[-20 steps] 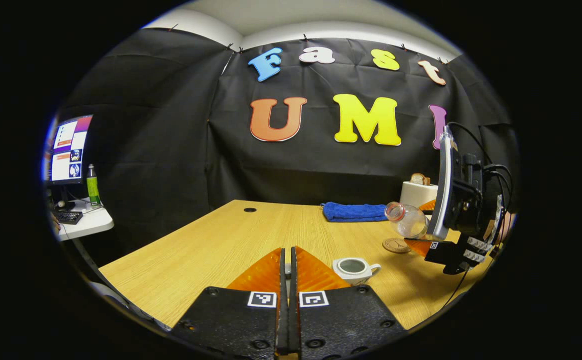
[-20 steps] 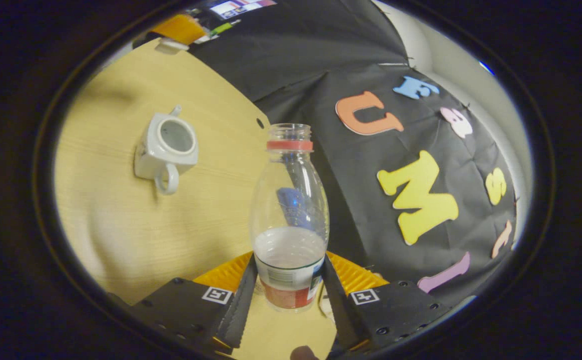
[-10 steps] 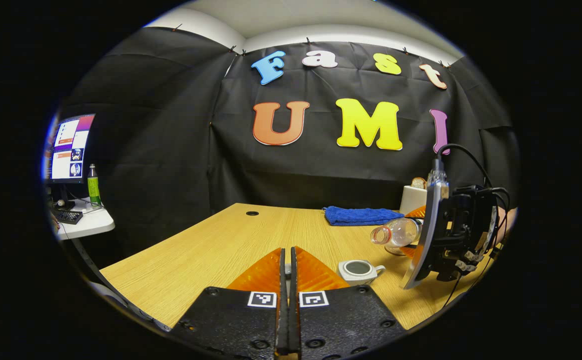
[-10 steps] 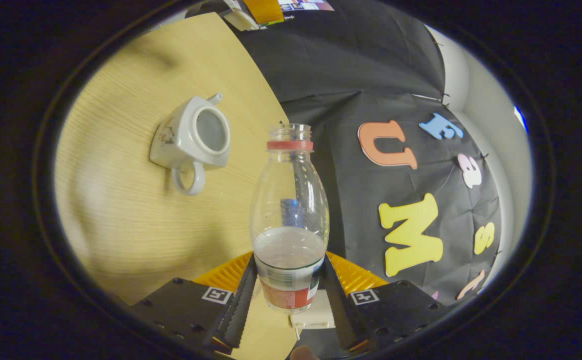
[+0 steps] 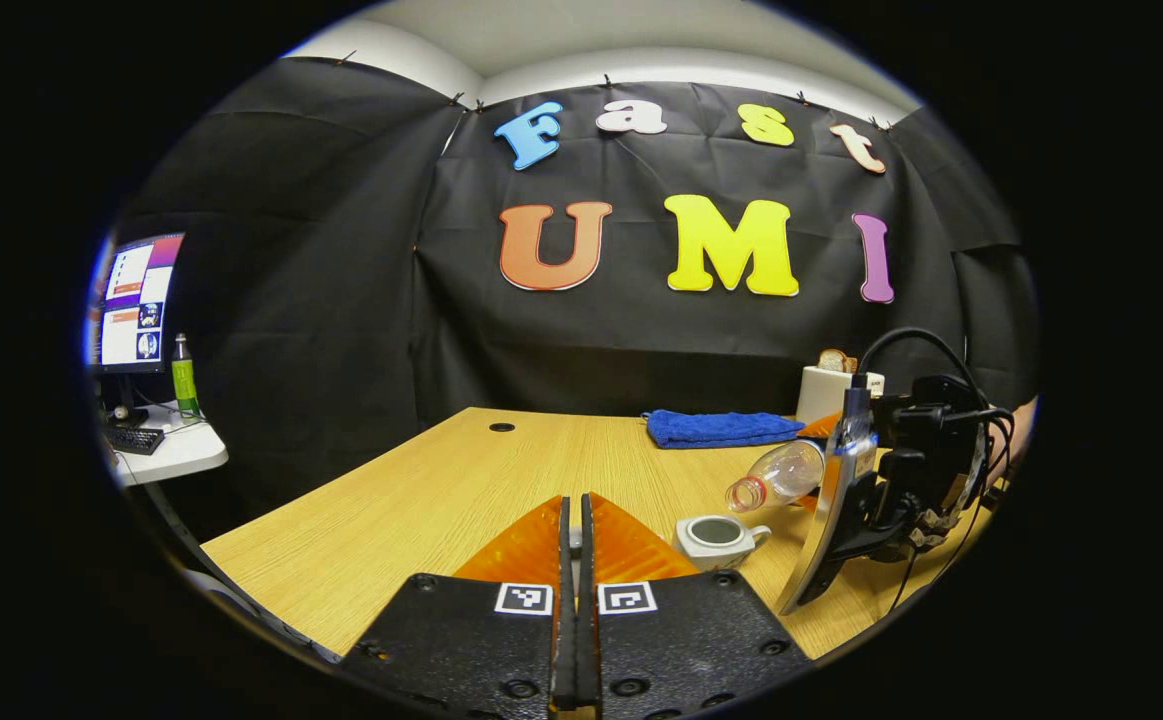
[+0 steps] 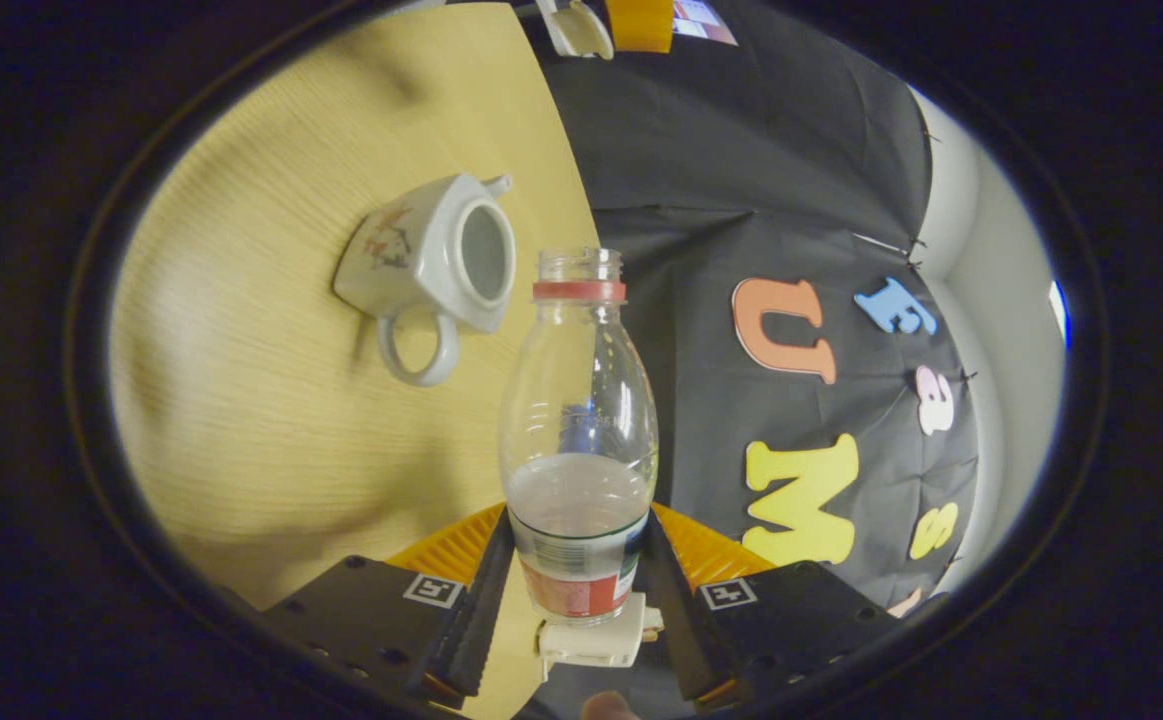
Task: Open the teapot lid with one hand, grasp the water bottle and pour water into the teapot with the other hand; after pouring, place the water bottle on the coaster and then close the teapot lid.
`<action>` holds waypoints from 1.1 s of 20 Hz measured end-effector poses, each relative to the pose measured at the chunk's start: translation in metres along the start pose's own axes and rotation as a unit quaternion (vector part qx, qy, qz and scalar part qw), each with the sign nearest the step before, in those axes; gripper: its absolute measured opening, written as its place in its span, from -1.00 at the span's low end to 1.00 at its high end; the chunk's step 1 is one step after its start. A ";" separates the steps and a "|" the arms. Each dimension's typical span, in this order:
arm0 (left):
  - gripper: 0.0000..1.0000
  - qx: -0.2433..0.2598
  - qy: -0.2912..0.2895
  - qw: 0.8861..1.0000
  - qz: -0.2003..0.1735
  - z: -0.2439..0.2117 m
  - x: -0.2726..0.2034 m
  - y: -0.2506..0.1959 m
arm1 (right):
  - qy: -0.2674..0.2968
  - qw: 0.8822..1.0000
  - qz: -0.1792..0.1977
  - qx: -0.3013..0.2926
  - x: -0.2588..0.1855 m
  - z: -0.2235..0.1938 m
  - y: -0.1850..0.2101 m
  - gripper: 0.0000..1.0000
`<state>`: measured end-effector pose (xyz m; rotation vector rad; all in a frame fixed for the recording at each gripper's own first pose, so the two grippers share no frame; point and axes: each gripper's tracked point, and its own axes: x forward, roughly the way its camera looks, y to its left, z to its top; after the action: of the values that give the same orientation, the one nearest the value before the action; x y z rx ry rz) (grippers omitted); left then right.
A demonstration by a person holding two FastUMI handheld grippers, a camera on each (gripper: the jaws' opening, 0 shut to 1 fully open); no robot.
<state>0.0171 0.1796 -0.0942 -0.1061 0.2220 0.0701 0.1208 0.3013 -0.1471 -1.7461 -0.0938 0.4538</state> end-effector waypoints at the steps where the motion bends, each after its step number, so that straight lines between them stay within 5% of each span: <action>1: -0.95 0.000 -0.001 1.000 0.000 0.000 -0.001 0.000 | 0.001 1.000 0.000 -0.006 0.001 0.000 -0.001 0.43; 22: -0.95 0.011 -0.005 1.000 -0.007 0.003 -0.004 -0.003 | 0.013 0.991 -0.036 -0.127 0.014 0.005 -0.019 0.42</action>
<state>0.0139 0.1766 -0.0905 -0.0859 0.2110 0.0540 0.1357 0.3146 -0.1333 -1.9898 -0.2024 0.3798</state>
